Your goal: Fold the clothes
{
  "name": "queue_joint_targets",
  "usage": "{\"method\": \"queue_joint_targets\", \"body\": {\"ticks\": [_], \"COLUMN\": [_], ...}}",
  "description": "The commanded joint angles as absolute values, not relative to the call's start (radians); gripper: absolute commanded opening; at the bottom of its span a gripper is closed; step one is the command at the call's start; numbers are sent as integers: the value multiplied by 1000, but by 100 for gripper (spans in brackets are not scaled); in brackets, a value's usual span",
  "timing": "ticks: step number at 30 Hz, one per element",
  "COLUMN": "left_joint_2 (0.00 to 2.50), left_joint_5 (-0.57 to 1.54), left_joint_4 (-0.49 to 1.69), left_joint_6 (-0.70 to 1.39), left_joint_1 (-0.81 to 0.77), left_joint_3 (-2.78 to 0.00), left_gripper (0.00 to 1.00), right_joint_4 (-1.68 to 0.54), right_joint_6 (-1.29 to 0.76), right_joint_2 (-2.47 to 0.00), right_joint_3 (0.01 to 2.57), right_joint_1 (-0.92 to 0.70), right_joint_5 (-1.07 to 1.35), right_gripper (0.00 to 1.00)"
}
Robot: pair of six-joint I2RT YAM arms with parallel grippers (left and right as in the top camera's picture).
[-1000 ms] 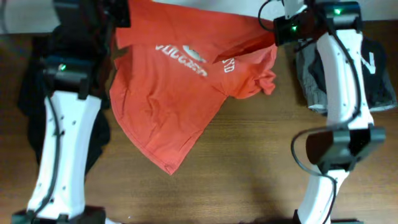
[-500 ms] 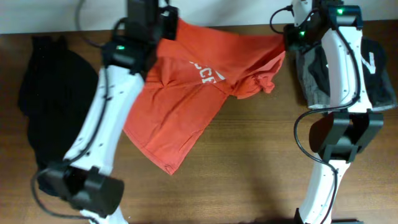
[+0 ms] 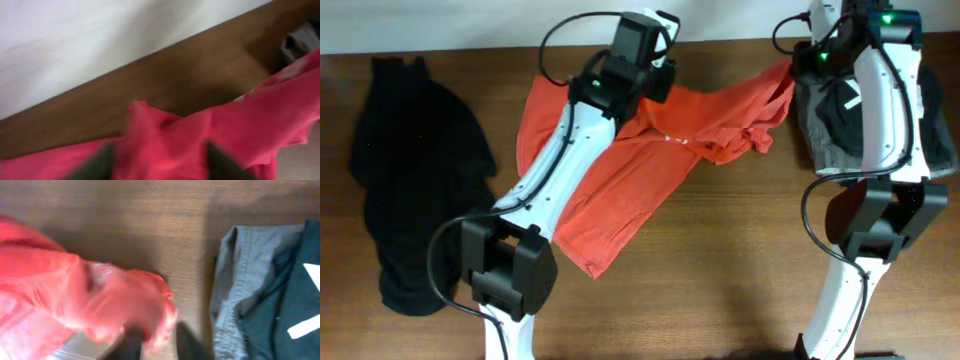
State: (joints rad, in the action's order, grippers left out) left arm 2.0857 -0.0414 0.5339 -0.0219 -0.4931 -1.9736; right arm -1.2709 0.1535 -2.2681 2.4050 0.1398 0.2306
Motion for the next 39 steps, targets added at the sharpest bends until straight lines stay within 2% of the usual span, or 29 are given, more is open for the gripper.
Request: {"method": "queue_joint_targets", "body": {"ticks": [1,3,6,14,25,39], "left_joint_2": [2085,2080,2056,2037,2214,2428], "left_joint_5": [-22,-25,-25,2,68,64], "left_joint_4": [521,532,598,744,662,444], "left_joint_6": [-15,-15,-15,-15,-51,-58], "left_joint_1": [-496,-486,-443,-259,-110,-40], "left_joint_3": [-1984,-2001,-2043,-2070,-2069,-2069], "left_gripper": [99,99,99,99,99,99], "right_joint_4": [-1279,-1280,-1283,-1282,-1214,-1268], "right_joint_6": [149,149,149,203,206,206], "right_joint_2": [-2267,-2267,-2265,-2245,-2246,-2246], "right_joint_3": [2411,2412,2413,2415,2414,2412], "right_joint_1": [153,153,150,49,-188,-260], "right_joint_5": [237,237,237,235,221,221], "right_gripper": [39,49,57,67,69,69]}}
